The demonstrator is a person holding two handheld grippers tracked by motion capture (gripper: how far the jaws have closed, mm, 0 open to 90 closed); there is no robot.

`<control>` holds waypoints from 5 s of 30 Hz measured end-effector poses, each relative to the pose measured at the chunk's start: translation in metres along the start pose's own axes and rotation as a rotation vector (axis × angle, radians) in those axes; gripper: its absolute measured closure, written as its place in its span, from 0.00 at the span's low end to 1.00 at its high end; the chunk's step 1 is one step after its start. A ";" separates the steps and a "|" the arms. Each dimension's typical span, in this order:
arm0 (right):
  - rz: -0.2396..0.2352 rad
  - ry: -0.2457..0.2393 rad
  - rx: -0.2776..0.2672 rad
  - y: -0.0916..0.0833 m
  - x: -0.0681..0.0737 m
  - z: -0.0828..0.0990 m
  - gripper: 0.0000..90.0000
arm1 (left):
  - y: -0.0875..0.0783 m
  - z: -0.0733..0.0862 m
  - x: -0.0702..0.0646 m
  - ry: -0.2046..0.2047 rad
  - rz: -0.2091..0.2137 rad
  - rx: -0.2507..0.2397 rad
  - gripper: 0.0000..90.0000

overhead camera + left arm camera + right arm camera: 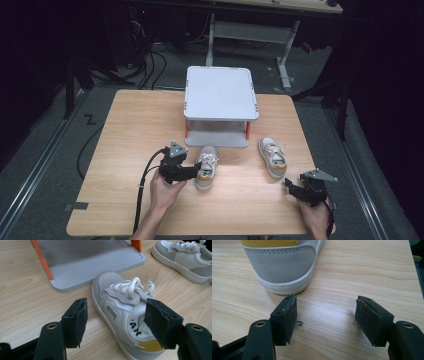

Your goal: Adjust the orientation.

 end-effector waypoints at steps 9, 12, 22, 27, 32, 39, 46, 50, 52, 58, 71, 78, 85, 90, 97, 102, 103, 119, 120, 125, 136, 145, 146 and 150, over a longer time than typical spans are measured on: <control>-0.010 -0.007 0.004 0.001 0.001 -0.001 0.35 | -0.017 0.013 0.031 -0.049 -0.044 -0.028 0.38; -0.009 -0.004 0.005 0.001 0.002 0.000 0.35 | -0.023 0.018 0.039 -0.068 -0.059 -0.034 0.38; -0.016 -0.008 0.007 0.001 0.003 0.000 0.35 | -0.037 0.032 0.059 -0.101 -0.096 -0.039 0.38; -0.020 -0.008 0.006 0.001 0.003 0.000 0.36 | -0.042 0.042 0.066 -0.117 -0.113 -0.040 0.38; -0.020 -0.002 0.011 0.000 0.002 -0.001 0.39 | -0.044 0.058 0.076 -0.151 -0.137 -0.031 0.37; -0.027 0.009 0.013 -0.001 0.000 -0.001 0.46 | -0.041 0.086 0.091 -0.182 -0.183 -0.001 0.37; -0.072 0.033 -0.052 -0.012 0.004 -0.007 0.49 | -0.035 0.101 0.098 -0.182 -0.227 0.025 0.37; -0.109 0.059 -0.108 -0.024 0.009 -0.015 0.51 | -0.031 0.104 0.101 -0.171 -0.247 0.038 0.37; -0.117 0.060 -0.115 -0.026 0.010 -0.017 0.51 | -0.029 0.106 0.101 -0.168 -0.257 0.036 0.37; -0.189 0.043 -0.137 -0.042 0.026 -0.034 0.56 | -0.029 0.106 0.101 -0.153 -0.271 0.040 0.37; -0.239 -0.012 -0.019 -0.025 0.061 -0.078 0.68 | -0.025 0.107 0.097 -0.073 -0.308 0.087 0.32; -0.224 0.025 0.063 0.000 0.061 -0.088 0.71 | -0.024 0.107 0.095 -0.066 -0.299 0.092 0.30; -0.192 0.035 0.133 0.018 0.062 -0.090 0.73 | -0.024 0.107 0.094 -0.064 -0.297 0.089 0.30; -0.187 0.054 0.140 0.020 0.061 -0.090 0.77 | -0.024 0.107 0.094 -0.064 -0.297 0.088 0.30; -0.175 0.055 0.172 0.024 0.061 -0.090 0.73 | -0.024 0.107 0.094 -0.068 -0.294 0.085 0.31; -0.167 0.062 0.164 0.026 0.061 -0.092 0.78 | -0.025 0.107 0.094 -0.072 -0.292 0.083 0.31; -0.168 0.070 0.163 0.025 0.061 -0.092 0.79 | -0.025 0.107 0.094 -0.072 -0.292 0.083 0.31; -0.140 0.029 0.091 0.012 0.058 -0.094 0.90 | -0.025 0.107 0.094 -0.078 -0.289 0.080 0.32; -0.141 0.022 0.088 0.009 0.058 -0.094 0.90 | -0.025 0.107 0.094 -0.079 -0.288 0.079 0.32; -0.151 0.002 0.075 -0.009 0.065 -0.092 0.90 | -0.025 0.107 0.094 -0.078 -0.290 0.081 0.32; -0.190 -0.054 0.070 -0.035 0.107 -0.078 0.90 | -0.025 0.107 0.094 -0.083 -0.286 0.076 0.32; -0.210 -0.085 0.081 -0.021 0.158 -0.076 0.90 | -0.025 0.107 0.094 -0.078 -0.289 0.081 0.32; -0.210 -0.085 0.081 -0.021 0.158 -0.076 0.90 | -0.025 0.107 0.094 -0.076 -0.289 0.082 0.32; -0.207 -0.086 0.088 -0.008 0.173 -0.079 0.90 | -0.025 0.107 0.094 -0.076 -0.289 0.082 0.32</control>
Point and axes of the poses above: each handheld gripper's, and its own axes: y roughly forward along the jaws, z roughly out of its underside, x roughly to its left, the point moved 10 cm from there along y, roughly forward along the jaws, and after that the axes turned 6 degrees about y, right-handed, at the moved point
